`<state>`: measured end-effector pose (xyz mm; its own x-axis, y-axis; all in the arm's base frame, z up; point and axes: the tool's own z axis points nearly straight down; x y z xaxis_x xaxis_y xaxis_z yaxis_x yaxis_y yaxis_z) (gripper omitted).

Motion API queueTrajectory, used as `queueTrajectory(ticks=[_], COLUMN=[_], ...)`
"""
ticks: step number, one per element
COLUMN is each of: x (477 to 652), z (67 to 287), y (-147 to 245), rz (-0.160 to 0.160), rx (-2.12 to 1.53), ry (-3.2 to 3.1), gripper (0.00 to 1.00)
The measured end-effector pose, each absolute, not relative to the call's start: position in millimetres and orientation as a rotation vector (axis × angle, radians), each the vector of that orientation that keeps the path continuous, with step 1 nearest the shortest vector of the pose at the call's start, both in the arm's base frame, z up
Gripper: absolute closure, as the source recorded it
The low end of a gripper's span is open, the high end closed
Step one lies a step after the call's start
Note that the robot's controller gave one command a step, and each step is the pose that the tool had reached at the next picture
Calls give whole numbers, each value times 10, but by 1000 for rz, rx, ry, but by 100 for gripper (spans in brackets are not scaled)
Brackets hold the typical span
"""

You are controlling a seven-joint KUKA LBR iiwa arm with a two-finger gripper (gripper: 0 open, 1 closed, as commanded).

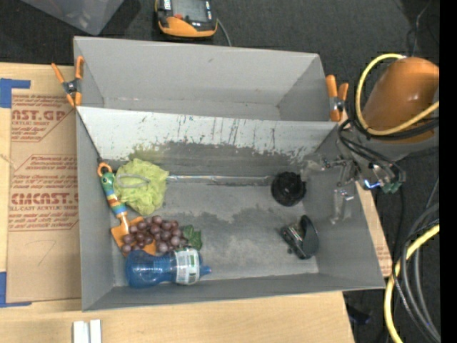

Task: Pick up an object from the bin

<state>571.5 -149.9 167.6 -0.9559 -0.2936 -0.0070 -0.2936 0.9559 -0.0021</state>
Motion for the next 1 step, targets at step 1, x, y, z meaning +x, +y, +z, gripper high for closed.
queueTrajectory(ticks=[1], x=[5667], z=[1658], y=[-1483], rz=[-5], rx=[-590], ry=[3078], gripper=[0])
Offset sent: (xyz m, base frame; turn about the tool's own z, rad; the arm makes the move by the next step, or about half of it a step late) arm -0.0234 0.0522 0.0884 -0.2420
